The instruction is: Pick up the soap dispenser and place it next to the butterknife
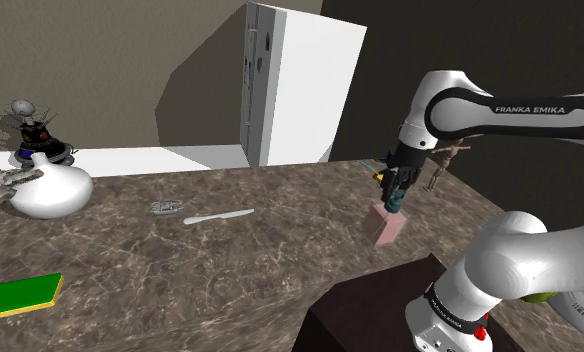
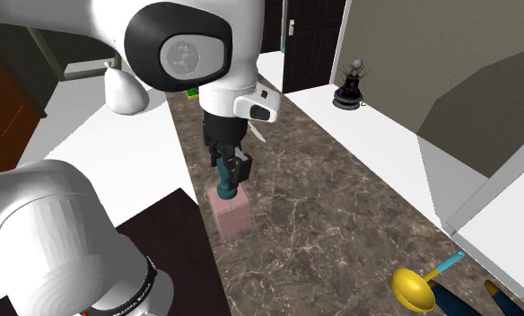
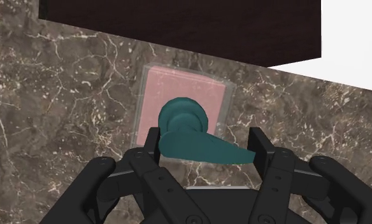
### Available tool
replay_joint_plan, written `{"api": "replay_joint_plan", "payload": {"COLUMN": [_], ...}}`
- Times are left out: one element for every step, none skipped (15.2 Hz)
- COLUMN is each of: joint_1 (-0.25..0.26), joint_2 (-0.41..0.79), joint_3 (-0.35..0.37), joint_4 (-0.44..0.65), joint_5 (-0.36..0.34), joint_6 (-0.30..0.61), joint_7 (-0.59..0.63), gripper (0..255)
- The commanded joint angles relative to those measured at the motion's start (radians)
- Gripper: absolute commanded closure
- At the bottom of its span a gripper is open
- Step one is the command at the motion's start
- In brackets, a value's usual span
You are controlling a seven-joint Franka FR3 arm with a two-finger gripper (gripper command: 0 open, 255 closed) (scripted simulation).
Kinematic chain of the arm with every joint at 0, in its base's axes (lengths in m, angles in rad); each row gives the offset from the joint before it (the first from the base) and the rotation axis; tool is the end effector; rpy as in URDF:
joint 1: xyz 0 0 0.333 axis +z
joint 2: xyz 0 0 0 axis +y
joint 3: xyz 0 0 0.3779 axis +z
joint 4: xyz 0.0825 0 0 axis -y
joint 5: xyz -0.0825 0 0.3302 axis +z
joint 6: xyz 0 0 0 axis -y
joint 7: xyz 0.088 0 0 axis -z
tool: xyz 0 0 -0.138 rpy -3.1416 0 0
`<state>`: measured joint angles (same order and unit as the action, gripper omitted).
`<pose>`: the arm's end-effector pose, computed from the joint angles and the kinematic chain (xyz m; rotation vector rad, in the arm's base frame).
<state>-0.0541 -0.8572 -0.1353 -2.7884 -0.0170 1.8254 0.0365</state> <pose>0.1760 -0.0399 0.4553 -3.0350 0.2565 0.1605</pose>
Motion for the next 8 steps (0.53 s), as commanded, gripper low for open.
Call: {"api": "replay_joint_plan", "payload": {"joint_1": [0.002, 0.003, 0.003, 0.004, 0.004, 0.005, 0.005, 0.006], "joint_2": [-0.006, -0.009, -0.011, -0.013, -0.014, -0.016, -0.017, -0.017], "joint_3": [0.004, 0.005, 0.006, 0.007, 0.008, 0.009, 0.010, 0.011], "joint_4": [0.024, 0.036, 0.048, 0.061, 0.074, 0.086, 0.099, 0.112], "joint_5": [0.003, 0.004, 0.005, 0.006, 0.007, 0.008, 0.008, 0.009], "joint_6": [-0.030, -0.045, -0.059, -0.074, -0.088, -0.102, -0.116, -0.129], "joint_7": [0.004, 0.005, 0.006, 0.007, 0.008, 0.009, 0.010, 0.011], "gripper": [255, 255, 255, 255, 255, 255, 255, 255]}}
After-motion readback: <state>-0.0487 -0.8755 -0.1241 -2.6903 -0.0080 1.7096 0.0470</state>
